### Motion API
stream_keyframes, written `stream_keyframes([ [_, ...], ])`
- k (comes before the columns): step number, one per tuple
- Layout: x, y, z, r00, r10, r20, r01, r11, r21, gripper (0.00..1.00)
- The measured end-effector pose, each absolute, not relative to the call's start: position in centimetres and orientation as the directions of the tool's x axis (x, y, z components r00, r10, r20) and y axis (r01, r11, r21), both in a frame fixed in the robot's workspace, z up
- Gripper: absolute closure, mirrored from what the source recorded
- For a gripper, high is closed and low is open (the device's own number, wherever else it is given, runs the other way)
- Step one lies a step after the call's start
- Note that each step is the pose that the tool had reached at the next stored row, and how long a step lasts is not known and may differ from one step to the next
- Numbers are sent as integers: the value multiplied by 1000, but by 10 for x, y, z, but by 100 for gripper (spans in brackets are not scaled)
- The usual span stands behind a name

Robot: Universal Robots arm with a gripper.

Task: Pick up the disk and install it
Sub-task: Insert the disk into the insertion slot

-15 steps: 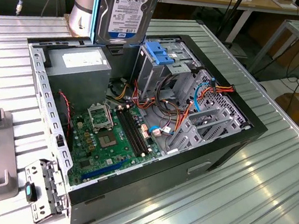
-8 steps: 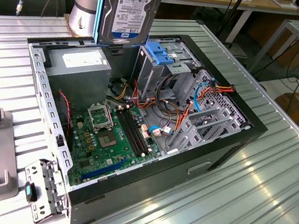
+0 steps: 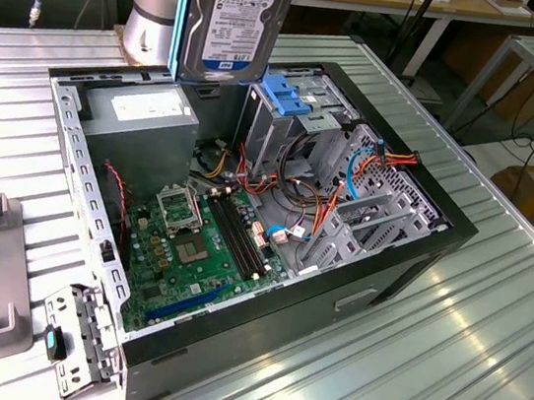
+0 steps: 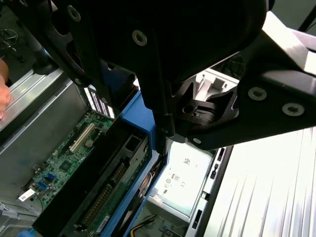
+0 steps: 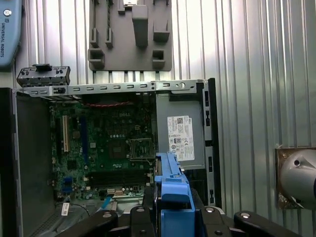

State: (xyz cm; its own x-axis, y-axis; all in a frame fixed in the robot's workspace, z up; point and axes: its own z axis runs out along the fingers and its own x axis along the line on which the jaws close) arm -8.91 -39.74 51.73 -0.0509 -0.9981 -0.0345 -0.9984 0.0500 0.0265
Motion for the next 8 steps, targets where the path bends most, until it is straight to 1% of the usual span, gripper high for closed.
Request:
stream_keyframes([
  [8,-89,-408,516,-51,-998,-35,-998,50,25,63],
])
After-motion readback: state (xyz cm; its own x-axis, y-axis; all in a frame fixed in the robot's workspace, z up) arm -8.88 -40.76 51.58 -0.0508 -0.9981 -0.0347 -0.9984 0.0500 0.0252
